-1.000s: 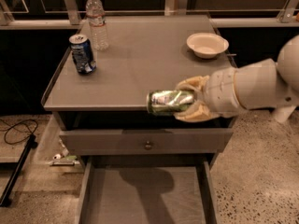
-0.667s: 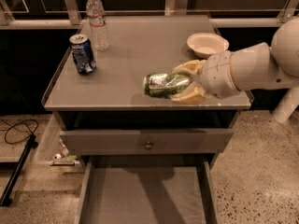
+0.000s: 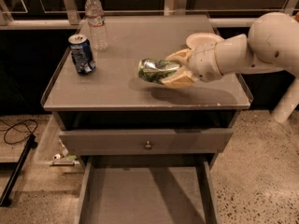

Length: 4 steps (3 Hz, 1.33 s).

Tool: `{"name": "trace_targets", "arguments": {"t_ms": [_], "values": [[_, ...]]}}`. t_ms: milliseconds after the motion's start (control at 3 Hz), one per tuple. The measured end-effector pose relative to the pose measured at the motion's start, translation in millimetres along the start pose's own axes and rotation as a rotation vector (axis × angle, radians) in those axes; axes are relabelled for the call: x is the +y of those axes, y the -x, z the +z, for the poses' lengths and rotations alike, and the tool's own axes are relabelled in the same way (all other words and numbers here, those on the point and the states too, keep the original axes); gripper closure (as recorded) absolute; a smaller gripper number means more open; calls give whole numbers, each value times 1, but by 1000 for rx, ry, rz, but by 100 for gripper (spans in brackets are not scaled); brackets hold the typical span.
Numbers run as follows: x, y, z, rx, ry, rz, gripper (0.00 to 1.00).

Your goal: Pick green can from middle drawer and place on counter

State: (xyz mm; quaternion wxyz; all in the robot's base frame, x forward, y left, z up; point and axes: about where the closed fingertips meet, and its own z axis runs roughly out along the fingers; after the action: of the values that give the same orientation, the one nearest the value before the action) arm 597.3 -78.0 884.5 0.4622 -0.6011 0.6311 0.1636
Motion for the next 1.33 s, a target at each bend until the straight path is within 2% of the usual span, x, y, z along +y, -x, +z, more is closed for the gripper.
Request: {"name": "trace_targets", "arguments": {"t_ms": [333, 667, 1000, 1333], "values": [[-22, -17, 24, -15, -16, 104, 100], [-35, -34, 35, -8, -59, 210, 100], [-43, -41, 41, 9, -98, 274, 100], [-44, -41, 42, 8, -99, 279, 81]]}}
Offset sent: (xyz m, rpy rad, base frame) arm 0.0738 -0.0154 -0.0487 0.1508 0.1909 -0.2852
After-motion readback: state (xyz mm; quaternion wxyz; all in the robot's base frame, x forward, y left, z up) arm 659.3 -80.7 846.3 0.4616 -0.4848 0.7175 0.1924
